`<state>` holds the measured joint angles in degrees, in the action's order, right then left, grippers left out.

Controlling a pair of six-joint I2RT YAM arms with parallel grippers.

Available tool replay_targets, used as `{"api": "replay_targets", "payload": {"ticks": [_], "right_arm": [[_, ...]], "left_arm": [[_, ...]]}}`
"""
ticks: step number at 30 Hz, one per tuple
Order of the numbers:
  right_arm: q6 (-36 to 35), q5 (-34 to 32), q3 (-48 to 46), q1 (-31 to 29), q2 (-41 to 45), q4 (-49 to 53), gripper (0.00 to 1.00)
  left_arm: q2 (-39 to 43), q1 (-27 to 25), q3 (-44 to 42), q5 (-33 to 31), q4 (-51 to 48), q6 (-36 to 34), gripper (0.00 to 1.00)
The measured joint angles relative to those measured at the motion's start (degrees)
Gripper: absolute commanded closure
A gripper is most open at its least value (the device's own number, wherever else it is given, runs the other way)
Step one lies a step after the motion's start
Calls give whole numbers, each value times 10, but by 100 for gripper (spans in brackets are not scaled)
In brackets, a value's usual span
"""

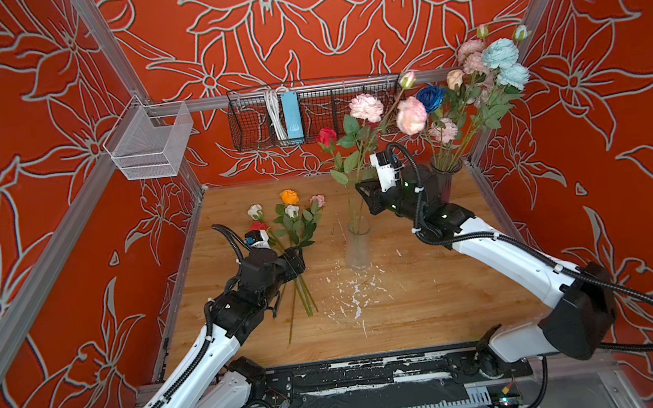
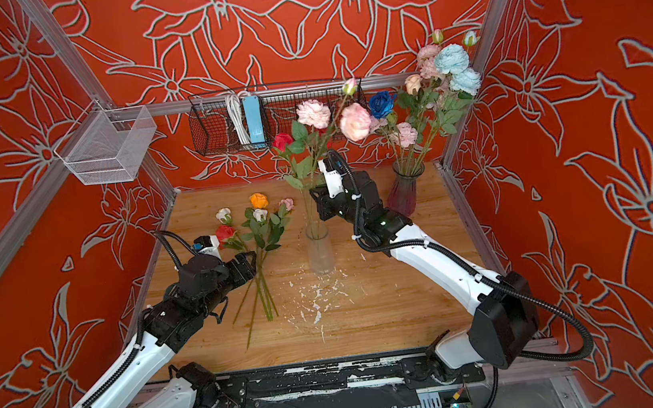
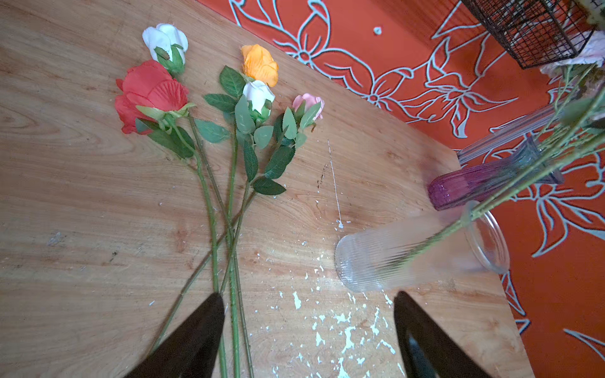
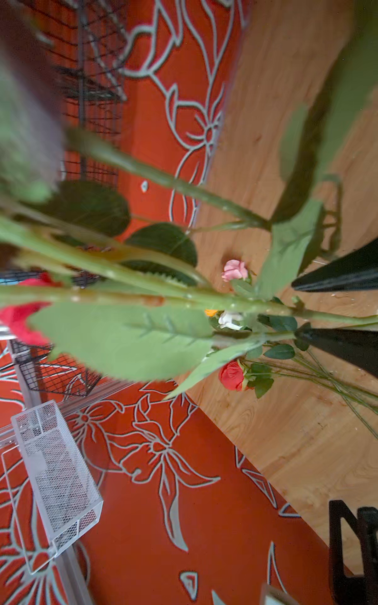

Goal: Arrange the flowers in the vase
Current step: 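Lower the pink peony stem into the clear glass vase with the right gripper, then open the right gripper and withdraw it while the left lowers onto loose roses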

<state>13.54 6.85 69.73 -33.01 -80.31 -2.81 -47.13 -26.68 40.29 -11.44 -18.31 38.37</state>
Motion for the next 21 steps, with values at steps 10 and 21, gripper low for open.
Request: {"api": "replay_targets", "payload": {"ticks": [10,21], "right_arm": [[2,-4,-30,-8,53,-2,72],[11,-7,-67,-20,123,7,59]], "left_arm": [[0,0,-7,-1,10,-2,19],[-43,5,-23,-8,12,-3,19]]}}
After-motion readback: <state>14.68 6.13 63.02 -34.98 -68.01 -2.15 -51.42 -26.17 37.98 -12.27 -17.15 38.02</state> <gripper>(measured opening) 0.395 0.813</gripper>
